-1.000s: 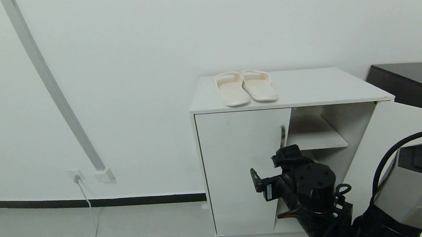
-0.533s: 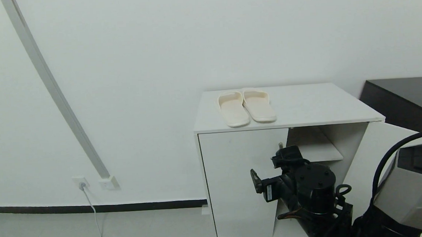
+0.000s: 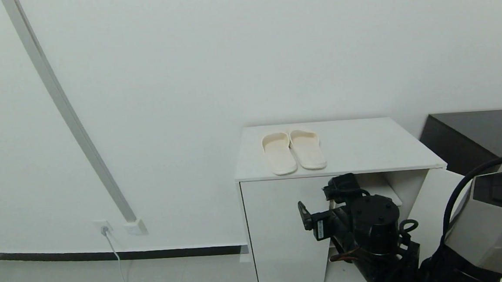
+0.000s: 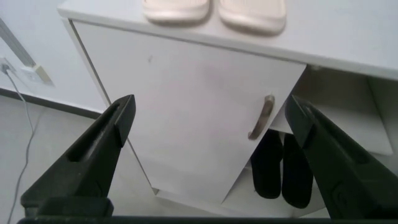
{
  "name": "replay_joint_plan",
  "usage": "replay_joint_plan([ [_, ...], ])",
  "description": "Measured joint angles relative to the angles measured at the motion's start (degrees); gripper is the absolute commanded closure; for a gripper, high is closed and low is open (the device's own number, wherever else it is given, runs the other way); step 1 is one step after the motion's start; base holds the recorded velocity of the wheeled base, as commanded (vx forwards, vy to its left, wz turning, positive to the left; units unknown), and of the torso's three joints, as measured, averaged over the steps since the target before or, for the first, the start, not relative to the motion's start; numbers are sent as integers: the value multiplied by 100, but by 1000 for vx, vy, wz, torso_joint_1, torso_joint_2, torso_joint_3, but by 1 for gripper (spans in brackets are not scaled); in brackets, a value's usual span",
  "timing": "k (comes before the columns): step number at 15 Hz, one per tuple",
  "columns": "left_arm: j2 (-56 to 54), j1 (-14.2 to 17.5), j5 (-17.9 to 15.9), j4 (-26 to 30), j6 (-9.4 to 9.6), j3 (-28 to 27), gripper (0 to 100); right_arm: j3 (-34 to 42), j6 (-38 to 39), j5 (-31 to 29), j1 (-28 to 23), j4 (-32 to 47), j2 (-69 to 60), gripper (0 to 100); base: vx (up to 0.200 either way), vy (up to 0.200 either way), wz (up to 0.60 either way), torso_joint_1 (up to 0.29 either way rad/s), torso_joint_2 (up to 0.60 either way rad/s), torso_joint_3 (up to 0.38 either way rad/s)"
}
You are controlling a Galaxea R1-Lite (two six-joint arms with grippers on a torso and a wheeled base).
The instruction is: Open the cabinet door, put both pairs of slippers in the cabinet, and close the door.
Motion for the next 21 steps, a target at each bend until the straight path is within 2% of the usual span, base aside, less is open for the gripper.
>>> replay_joint_plan([
  [3, 0, 0, 0, 2, -2, 0, 100, 11, 2, 2, -7, -38, 2, 0, 0, 0, 0, 183, -404, -219],
  [7, 0, -2, 0, 0, 6, 0, 100, 61, -312, 7, -29, -279, -22, 0, 0, 0, 0, 10, -30, -15],
  [9, 0, 2, -13, 2, 24, 0, 100, -61, -432, 10, -57, -62, -133, 0, 0, 0, 0, 0, 0, 0],
  [10, 0, 0, -29, 0, 33, 0, 100, -262, -389, 13, -110, 362, -228, 0, 0, 0, 0, 0, 0, 0],
  [13, 0, 0, -46, 2, 28, 0, 100, -1264, 140, 29, -197, 2725, -614, 0, 0, 0, 0, 0, 0, 0],
  [16, 0, -5, -46, 0, 27, 0, 100, -2497, 978, 27, -22, 4947, -992, 0, 0, 0, 0, 0, 0, 0],
  [18, 0, 0, -46, 2, 22, 0, 100, -2833, 1153, 5, 111, 5147, -1117, 0, 0, 0, 0, 0, 0, 0],
  [21, 0, 0, -55, 0, 13, 0, 100, -2809, 1174, 2, 141, 5092, -1174, 0, 200, 0, 0, -1, -2, 2],
])
